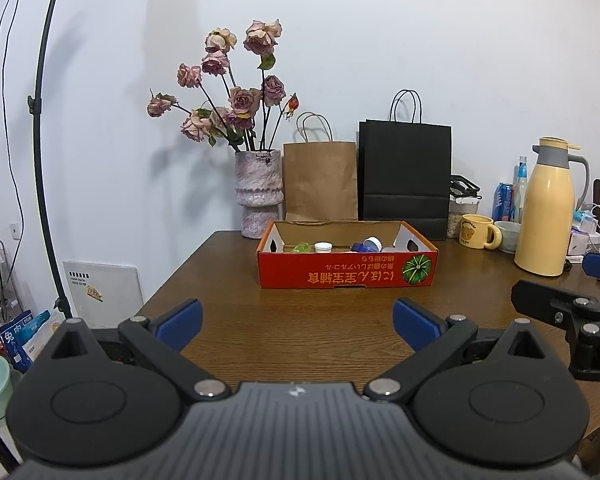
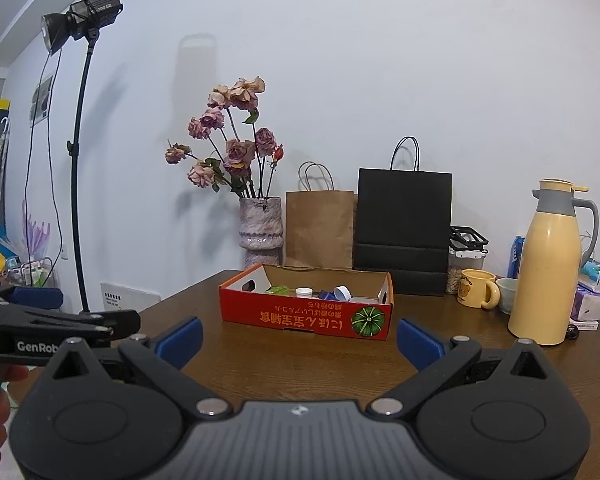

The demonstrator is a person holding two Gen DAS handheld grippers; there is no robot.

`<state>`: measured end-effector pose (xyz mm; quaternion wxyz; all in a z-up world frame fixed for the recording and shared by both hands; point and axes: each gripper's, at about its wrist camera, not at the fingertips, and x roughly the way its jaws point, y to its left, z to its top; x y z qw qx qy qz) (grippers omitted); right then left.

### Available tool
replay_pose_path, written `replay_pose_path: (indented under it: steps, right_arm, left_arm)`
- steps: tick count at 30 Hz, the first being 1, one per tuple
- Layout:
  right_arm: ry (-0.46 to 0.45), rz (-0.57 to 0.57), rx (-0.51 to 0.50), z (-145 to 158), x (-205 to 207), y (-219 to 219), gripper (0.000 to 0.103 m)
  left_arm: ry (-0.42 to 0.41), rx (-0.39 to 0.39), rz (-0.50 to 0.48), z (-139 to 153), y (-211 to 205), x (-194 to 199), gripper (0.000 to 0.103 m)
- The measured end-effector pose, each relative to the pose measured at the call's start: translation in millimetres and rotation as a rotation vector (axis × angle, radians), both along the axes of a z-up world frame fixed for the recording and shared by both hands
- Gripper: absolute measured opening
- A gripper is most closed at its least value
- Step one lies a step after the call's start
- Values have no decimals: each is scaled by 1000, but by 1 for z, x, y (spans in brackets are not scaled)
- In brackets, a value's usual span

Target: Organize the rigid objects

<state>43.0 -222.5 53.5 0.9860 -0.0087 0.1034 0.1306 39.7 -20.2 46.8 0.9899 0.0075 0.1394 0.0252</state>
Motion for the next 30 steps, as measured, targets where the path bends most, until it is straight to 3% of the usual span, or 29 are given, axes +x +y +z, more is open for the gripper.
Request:
replay_pose_path:
  steps: [30]
  right_arm:
    - [2,4,-3,-3,0,1,103]
  left_arm:
    - [0,-1,10,-2,1,0,103]
